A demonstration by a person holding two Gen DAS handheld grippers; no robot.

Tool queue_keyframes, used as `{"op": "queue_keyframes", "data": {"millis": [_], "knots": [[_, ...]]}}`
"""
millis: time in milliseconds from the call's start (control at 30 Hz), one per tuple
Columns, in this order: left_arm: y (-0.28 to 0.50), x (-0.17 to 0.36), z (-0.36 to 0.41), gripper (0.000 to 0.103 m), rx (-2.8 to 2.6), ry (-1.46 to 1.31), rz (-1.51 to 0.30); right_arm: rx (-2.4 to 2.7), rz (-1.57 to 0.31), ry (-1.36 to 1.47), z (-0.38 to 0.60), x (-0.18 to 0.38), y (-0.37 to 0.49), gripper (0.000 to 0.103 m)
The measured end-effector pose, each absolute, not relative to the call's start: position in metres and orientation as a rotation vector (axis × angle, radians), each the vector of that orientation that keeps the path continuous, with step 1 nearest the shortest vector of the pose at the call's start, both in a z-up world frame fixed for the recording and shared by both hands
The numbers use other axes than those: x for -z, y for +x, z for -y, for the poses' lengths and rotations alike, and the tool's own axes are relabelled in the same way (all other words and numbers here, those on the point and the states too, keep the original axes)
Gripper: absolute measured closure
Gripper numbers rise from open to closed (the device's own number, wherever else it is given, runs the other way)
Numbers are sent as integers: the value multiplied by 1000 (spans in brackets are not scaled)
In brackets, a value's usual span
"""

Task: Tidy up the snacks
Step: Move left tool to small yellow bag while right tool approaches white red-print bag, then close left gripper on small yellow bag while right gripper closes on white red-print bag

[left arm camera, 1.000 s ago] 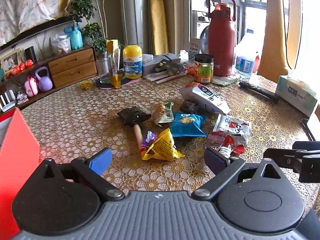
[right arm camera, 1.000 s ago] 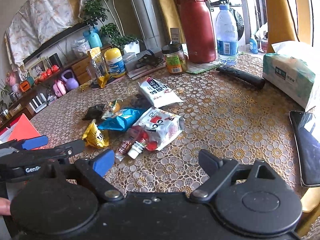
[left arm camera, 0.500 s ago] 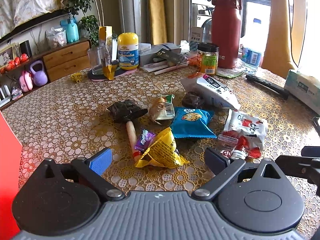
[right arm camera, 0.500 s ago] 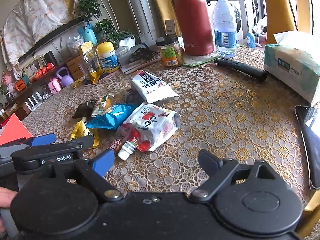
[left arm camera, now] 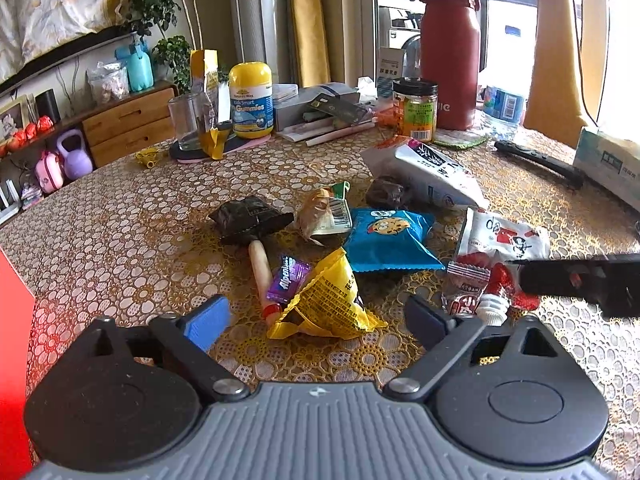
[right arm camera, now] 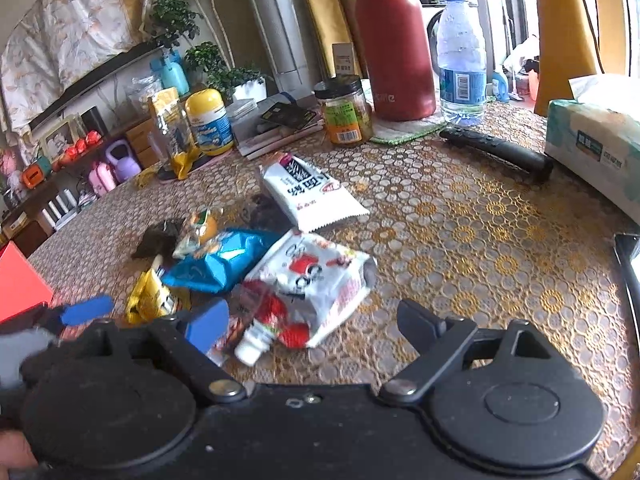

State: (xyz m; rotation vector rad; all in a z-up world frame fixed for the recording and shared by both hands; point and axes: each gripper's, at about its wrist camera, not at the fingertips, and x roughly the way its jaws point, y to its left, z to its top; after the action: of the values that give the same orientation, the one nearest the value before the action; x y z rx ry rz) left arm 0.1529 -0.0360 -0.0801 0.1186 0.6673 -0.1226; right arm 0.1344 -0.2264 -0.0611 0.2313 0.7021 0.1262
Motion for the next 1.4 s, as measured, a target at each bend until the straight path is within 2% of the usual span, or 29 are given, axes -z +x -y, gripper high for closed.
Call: {"op": "queue_keyframes", "data": {"millis": [33, 100, 200, 467, 667, 767, 833, 867, 1400], "knots": [[153, 81, 37, 16, 123, 127, -668, -120, -699, 236, 226, 61, 138, 12], [153, 83, 38, 28, 127, 141, -677, -96, -694, 250, 224, 61, 146, 12], [153, 85, 38, 38, 150, 135, -687, -56, -696, 255, 220, 63, 157, 12], [150, 85, 40, 48, 157, 151, -674, 30, -703, 252, 202, 75, 174, 12], [148, 86, 41, 48, 152, 165, -664, 65, -690, 206, 191, 86, 179, 13], [147, 87, 40, 50, 152, 163, -659, 63, -665, 222, 195, 87, 176, 17], [146, 86, 39, 56, 145, 162, -653, 47, -658, 241, 200, 87, 175, 30], [146, 86, 39, 60, 137, 161, -648, 38, -656, 251, 202, 87, 174, 31], [137, 82, 31, 66, 123, 101, -667, -20, -654, 355, 228, 86, 147, 32]]}}
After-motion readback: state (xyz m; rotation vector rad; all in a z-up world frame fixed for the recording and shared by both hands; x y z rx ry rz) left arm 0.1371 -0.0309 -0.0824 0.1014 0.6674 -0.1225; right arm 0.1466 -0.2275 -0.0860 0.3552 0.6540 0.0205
